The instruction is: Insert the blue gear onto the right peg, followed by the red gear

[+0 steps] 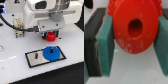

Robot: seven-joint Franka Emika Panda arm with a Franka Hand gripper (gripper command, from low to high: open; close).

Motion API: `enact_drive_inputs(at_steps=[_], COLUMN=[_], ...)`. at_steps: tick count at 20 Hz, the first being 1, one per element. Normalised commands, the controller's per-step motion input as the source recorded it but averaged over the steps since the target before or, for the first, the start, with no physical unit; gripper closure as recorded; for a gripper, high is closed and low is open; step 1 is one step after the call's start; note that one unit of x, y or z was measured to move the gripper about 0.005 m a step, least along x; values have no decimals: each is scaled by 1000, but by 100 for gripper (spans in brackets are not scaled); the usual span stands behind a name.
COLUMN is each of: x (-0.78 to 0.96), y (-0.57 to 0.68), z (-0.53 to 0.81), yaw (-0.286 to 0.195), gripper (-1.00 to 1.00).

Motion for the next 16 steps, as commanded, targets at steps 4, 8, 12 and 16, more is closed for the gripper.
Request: enact_drive_inputs(at_steps=[4,8,12,16], x=[501,561,613,637], y=[-126,-189,-219,-296], z=[466,456,430,336], yaw=[0,0,0,0], gripper=[100,100,100,100])
